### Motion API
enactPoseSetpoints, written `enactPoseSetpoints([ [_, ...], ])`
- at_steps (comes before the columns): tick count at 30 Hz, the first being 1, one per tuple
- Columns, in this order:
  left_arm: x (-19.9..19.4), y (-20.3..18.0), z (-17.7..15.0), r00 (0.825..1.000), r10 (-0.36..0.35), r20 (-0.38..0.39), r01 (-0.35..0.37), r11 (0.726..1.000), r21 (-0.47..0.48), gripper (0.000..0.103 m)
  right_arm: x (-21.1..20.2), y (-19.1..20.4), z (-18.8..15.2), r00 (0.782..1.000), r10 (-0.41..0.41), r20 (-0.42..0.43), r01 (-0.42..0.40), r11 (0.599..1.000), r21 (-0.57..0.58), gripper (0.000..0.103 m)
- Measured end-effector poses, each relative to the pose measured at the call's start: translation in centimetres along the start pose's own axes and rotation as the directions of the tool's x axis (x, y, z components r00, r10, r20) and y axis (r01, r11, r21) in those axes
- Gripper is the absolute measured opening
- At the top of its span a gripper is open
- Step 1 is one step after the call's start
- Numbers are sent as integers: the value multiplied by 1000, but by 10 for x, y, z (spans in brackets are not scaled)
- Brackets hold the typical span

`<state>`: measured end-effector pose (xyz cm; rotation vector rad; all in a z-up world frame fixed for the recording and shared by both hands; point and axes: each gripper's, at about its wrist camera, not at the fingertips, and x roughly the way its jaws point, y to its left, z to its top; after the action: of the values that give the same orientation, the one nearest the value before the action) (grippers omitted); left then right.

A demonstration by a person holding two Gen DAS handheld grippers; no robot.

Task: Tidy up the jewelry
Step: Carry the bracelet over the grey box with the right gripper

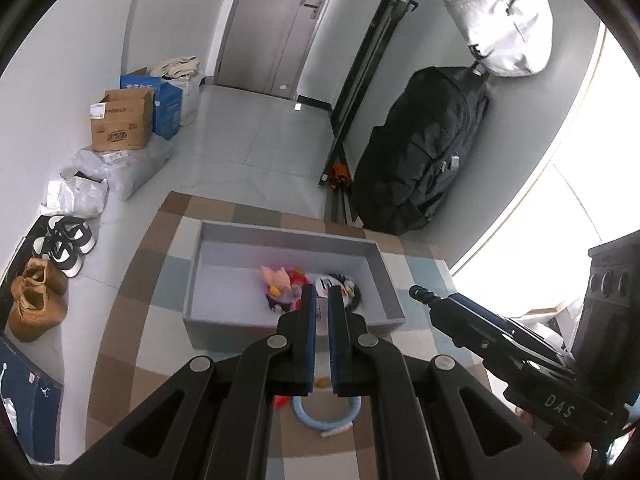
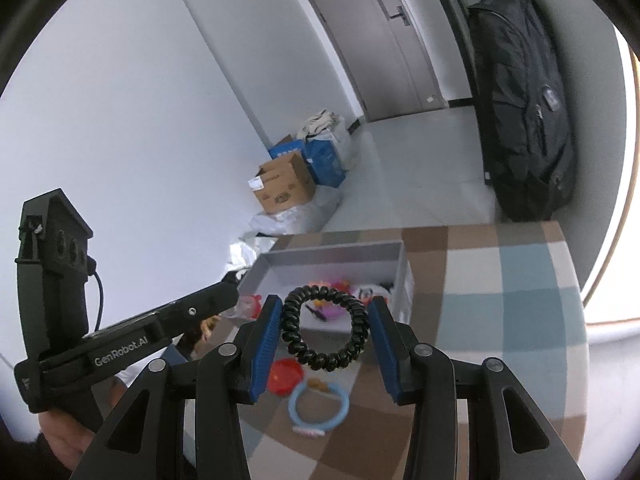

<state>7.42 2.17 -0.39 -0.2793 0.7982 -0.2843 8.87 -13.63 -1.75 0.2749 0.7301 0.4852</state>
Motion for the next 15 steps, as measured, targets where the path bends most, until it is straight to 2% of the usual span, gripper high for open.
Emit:
enactPoseSetpoints([
  [5,10,9,11,1000,-18,-22,17,999,-42,2,15,1,13,1000,15,-9,-15,1000,-9,43],
  [15,34,17,20,998,2,-65,-6,999,-54,2,41,-2,26,998,41,-41,-41,999,5,43],
])
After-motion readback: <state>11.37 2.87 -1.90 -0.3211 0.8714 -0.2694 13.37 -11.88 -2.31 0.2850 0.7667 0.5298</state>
